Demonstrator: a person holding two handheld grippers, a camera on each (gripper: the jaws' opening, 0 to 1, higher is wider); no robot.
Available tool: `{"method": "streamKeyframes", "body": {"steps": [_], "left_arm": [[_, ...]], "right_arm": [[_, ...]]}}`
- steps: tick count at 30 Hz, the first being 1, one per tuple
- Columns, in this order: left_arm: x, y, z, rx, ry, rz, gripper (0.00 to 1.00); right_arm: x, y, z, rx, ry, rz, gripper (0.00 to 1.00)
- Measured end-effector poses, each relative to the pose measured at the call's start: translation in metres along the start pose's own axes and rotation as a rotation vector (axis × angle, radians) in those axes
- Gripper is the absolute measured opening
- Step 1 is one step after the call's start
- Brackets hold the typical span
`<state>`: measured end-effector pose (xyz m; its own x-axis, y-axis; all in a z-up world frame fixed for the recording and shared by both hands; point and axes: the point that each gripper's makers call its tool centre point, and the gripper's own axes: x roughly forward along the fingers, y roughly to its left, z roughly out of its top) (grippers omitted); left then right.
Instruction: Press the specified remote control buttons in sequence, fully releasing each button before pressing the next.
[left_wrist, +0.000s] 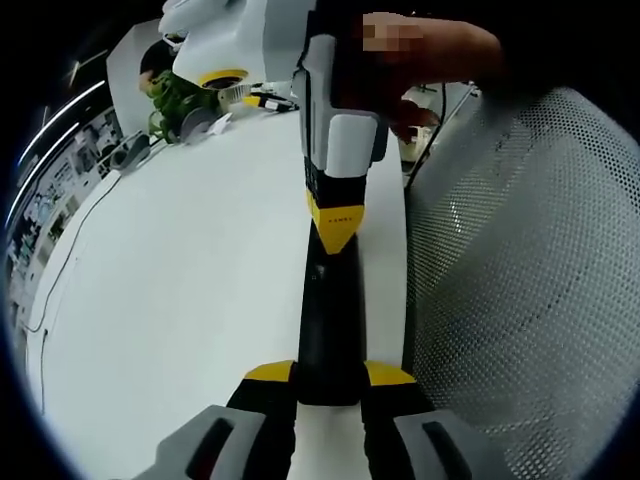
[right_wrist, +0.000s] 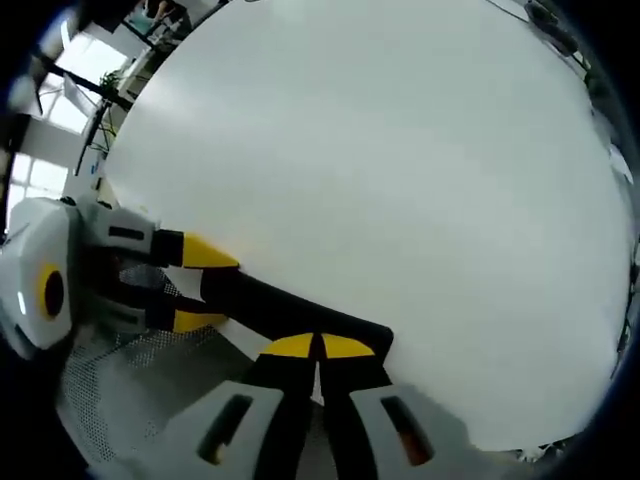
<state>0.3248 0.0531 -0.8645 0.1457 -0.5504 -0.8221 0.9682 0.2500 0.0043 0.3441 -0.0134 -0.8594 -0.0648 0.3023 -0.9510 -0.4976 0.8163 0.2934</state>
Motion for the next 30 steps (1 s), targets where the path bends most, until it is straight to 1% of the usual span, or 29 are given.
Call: {"method": "streamKeyframes", "body": {"steps": [9, 18, 23, 26, 30], "left_arm": [[0.0, 0.0, 0.0, 0.0, -0.002, -0.001, 0.24], [0.002, -0.002, 0.002, 0.004, -0.001, -0.007, 0.24], [0.002, -0.005, 0.004, 0.012, -0.003, -0.014, 0.24], [0.002, -0.005, 0.003, 0.016, -0.006, -0.016, 0.24], [0.002, -0.005, 0.003, 0.017, -0.006, -0.016, 0.24]], "right_arm": [[0.0, -0.002, 0.0, 0.047, -0.003, 0.029, 0.0], [-0.001, 0.0, 0.003, 0.036, -0.018, 0.038, 0.0], [0.0, 0.013, 0.011, 0.047, -0.058, 0.109, 0.0], [0.001, 0.015, 0.011, 0.048, -0.059, 0.116, 0.0], [0.002, 0.015, 0.013, 0.028, -0.069, 0.101, 0.0]]}}
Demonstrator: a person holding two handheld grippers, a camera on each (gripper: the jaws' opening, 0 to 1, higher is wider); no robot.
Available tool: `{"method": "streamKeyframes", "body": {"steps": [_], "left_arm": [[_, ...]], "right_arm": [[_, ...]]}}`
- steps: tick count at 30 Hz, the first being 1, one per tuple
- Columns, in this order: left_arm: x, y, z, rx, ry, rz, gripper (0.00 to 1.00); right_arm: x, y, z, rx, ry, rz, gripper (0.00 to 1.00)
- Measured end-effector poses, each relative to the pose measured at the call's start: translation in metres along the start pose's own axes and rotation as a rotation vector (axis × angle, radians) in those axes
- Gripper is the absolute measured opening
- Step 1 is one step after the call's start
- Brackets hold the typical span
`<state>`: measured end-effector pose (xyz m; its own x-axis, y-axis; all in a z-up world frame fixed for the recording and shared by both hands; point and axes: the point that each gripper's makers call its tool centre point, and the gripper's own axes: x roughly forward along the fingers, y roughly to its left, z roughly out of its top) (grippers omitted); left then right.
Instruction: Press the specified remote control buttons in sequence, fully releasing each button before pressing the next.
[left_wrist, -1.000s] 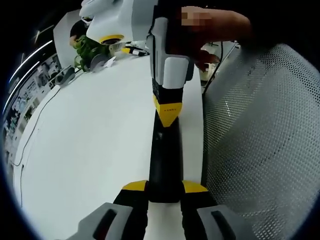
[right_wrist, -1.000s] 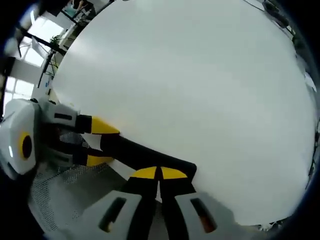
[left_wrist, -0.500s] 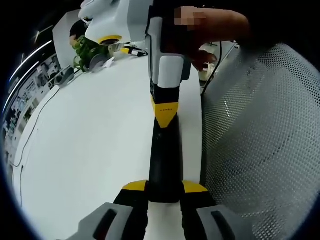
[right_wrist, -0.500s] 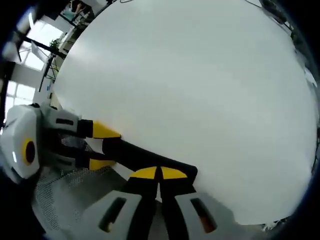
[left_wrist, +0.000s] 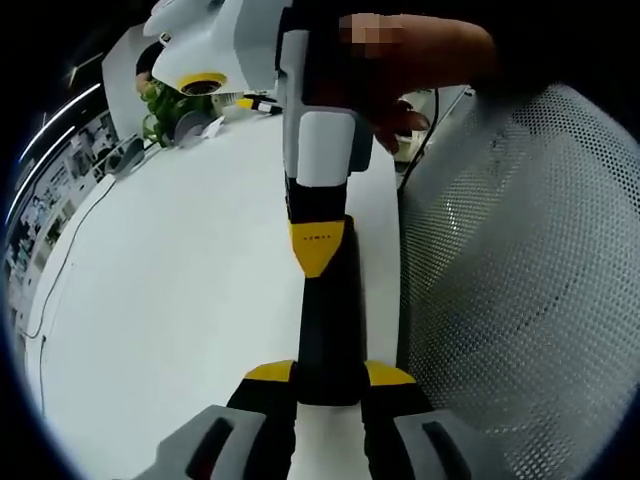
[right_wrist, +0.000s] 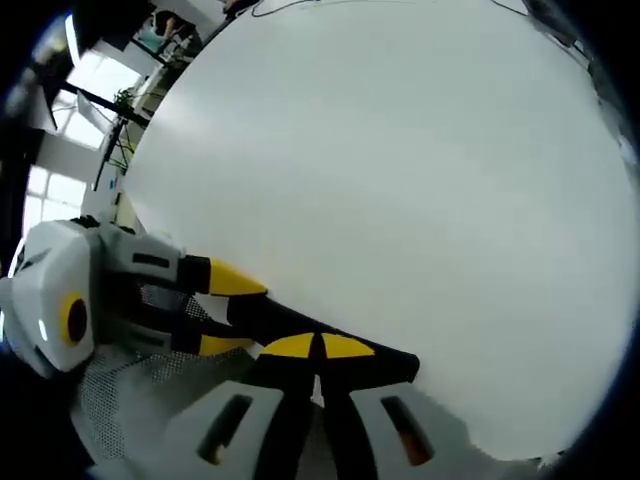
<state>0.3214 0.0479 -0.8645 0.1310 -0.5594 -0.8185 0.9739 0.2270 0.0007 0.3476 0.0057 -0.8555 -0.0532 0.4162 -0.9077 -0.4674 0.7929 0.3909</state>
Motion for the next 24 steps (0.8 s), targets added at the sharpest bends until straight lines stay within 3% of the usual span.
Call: {"method": "streamKeyframes", "body": {"steps": [24], "left_arm": [[0.0002, 0.0, 0.0, 0.0, 0.002, -0.003, 0.24]], "right_arm": [[0.0059, 0.0, 0.0016, -0.029, -0.028, -0.009, 0.0]]}}
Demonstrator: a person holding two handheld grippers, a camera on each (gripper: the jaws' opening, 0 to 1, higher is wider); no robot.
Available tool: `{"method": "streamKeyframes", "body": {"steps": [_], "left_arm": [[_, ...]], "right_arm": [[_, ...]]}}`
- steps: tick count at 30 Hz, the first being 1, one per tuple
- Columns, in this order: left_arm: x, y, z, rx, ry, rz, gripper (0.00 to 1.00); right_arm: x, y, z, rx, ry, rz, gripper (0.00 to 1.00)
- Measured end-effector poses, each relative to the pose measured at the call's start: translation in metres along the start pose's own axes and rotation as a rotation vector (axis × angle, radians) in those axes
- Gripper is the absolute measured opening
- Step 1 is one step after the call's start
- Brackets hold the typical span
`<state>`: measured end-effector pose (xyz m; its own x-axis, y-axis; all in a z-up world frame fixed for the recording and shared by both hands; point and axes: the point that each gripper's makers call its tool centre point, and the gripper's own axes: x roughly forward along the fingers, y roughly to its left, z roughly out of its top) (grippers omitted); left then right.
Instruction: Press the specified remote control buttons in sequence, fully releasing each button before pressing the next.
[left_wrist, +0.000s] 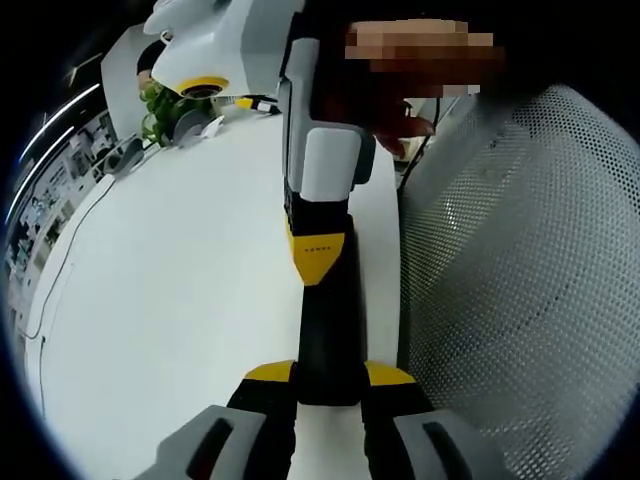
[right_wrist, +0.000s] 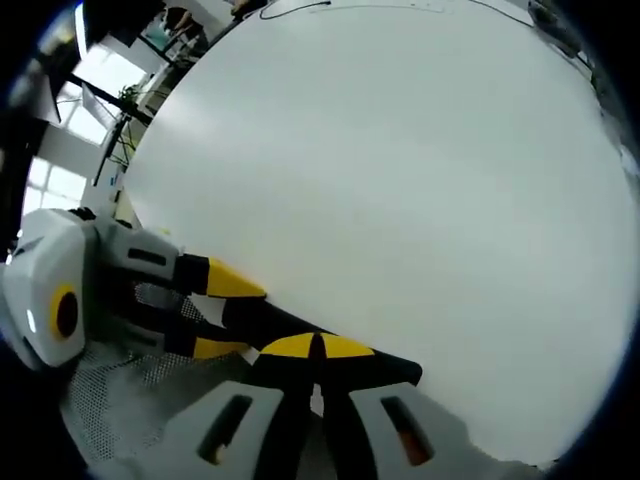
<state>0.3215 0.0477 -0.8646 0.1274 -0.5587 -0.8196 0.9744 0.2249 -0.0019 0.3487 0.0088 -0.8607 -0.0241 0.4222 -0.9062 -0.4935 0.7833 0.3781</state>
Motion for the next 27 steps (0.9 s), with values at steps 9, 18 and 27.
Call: {"method": "streamKeyframes", "body": {"steps": [9, 18, 27], "left_arm": [[0.0001, 0.0, -0.0001, -0.004, -0.001, 0.002, 0.24], [0.0001, -0.0005, 0.0, -0.003, -0.001, 0.005, 0.24], [-0.0001, -0.0003, -0.0002, -0.01, -0.007, 0.006, 0.24]], "right_arm": [[-0.0001, -0.0002, 0.0001, -0.004, 0.002, -0.003, 0.0], [-0.0009, 0.0001, -0.0016, 0.005, 0.014, -0.001, 0.0], [-0.0036, 0.0002, -0.0085, 0.065, 0.07, 0.022, 0.0]]}}
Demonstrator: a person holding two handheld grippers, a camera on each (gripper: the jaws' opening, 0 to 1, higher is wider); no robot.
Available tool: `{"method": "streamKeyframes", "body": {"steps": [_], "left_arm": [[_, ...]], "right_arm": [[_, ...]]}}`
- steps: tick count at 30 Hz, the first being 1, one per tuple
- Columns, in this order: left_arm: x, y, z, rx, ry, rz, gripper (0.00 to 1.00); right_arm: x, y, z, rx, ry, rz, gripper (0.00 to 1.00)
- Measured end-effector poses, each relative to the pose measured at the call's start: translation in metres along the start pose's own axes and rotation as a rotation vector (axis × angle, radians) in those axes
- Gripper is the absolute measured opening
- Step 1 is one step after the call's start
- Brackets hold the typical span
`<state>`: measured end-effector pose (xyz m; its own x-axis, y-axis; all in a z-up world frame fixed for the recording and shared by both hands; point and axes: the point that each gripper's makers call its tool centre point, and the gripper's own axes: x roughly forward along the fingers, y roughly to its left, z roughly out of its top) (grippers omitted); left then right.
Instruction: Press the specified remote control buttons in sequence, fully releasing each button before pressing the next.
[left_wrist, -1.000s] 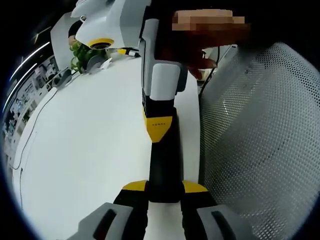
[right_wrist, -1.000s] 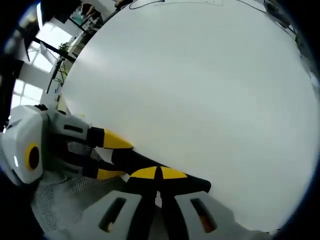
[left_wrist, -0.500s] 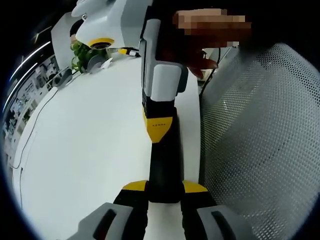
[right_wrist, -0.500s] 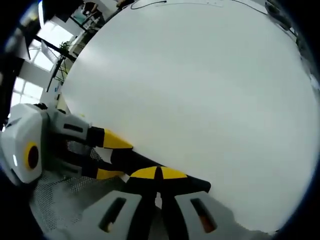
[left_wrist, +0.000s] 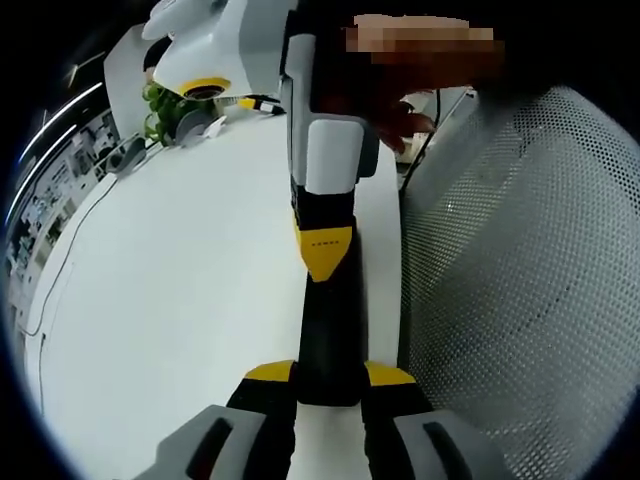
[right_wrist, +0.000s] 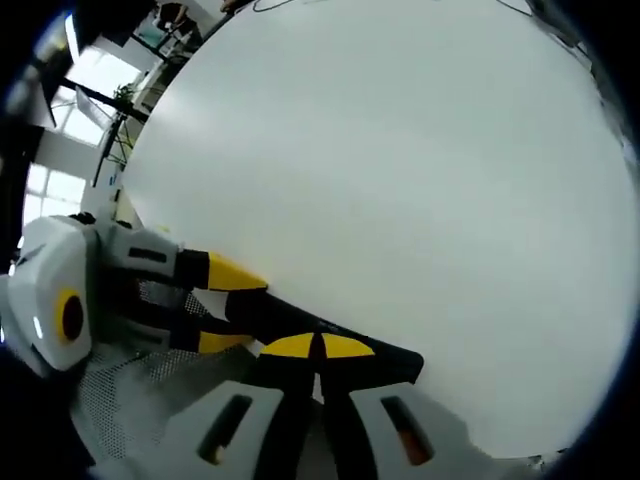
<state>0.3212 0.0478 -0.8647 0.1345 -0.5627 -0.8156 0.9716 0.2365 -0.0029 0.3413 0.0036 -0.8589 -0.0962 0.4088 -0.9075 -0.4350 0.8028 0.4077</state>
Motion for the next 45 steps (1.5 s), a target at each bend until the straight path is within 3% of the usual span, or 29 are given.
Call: {"method": "streamKeyframes", "body": {"steps": [12, 22, 32, 38, 45], "left_arm": [[-0.0001, 0.0001, 0.0004, -0.006, -0.01, 0.003, 0.24], [0.0001, -0.0002, 0.0003, 0.0, -0.008, 0.0, 0.24], [0.0001, -0.0002, 0.0005, -0.001, -0.008, 0.002, 0.25], [0.0005, 0.0001, 0.0003, -0.002, -0.01, 0.005, 0.25], [0.0004, 0.0, 0.0007, -0.004, -0.01, 0.005, 0.25]], "right_arm": [[0.0011, 0.0054, -0.0067, 0.02, 0.044, 0.024, 0.0], [0.0015, 0.0055, -0.0072, -0.028, 0.039, 0.002, 0.0], [0.0015, 0.0052, -0.0073, 0.002, 0.031, 0.038, 0.0], [0.0014, 0.0064, -0.0078, -0.033, 0.038, 0.018, 0.0], [0.0008, 0.0045, -0.0078, 0.007, 0.036, 0.037, 0.0]]}}
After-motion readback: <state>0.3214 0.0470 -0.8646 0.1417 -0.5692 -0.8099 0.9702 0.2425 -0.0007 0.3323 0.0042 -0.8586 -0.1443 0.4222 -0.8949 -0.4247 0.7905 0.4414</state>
